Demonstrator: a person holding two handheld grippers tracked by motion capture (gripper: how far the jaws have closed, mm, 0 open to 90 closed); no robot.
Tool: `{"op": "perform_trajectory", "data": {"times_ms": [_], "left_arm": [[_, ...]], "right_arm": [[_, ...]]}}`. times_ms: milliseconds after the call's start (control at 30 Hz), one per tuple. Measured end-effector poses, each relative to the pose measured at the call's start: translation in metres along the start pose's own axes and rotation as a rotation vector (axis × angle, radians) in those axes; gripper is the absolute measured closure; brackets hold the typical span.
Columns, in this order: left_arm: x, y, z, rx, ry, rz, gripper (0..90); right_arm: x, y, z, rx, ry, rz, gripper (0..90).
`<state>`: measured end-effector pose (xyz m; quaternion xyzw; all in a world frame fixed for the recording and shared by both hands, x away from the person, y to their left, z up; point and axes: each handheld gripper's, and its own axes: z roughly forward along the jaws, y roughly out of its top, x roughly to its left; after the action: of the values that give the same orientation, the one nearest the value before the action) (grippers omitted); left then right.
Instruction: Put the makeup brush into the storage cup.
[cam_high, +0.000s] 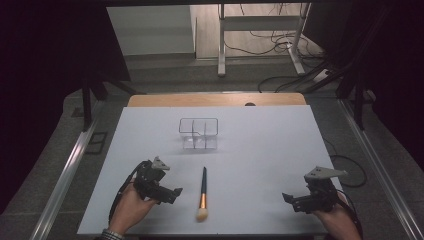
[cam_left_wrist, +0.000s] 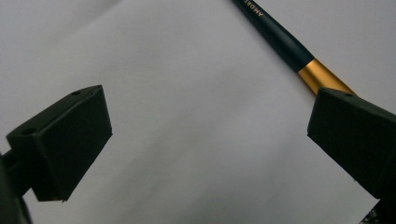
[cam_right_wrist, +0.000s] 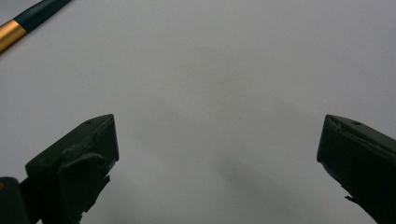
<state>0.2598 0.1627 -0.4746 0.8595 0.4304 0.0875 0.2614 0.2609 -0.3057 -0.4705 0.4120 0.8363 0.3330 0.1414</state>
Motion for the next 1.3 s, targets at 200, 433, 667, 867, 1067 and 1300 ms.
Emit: {"op": "perform_trajectory", "data": {"times_ms": [200, 433, 667, 867, 1067, 1300], "left_arm": [[-0.005, 0.008, 0.005, 0.022, -0.007, 0.018, 0.5], [-0.011, 0.017, 0.010, 0.043, -0.014, 0.038, 0.5], [-0.016, 0.025, 0.015, 0.063, -0.023, 0.058, 0.4], [-0.021, 0.030, 0.020, 0.078, -0.027, 0.074, 0.4], [-0.025, 0.035, 0.025, 0.093, -0.034, 0.084, 0.3], [-0.031, 0.042, 0.029, 0.108, -0.042, 0.099, 0.3]], "right_arm": [[0.002, 0.000, 0.001, 0.006, -0.003, -0.009, 0.0], [0.002, 0.000, 0.001, 0.006, -0.006, -0.017, 0.0], [0.002, 0.000, 0.002, 0.007, -0.003, -0.011, 0.0], [0.002, 0.000, 0.001, 0.006, -0.005, -0.008, 0.0], [0.002, 0.000, 0.001, 0.003, 0.002, 0.001, 0.0], [0.002, 0.000, 0.001, 0.004, 0.000, 0.000, 0.0]]}}
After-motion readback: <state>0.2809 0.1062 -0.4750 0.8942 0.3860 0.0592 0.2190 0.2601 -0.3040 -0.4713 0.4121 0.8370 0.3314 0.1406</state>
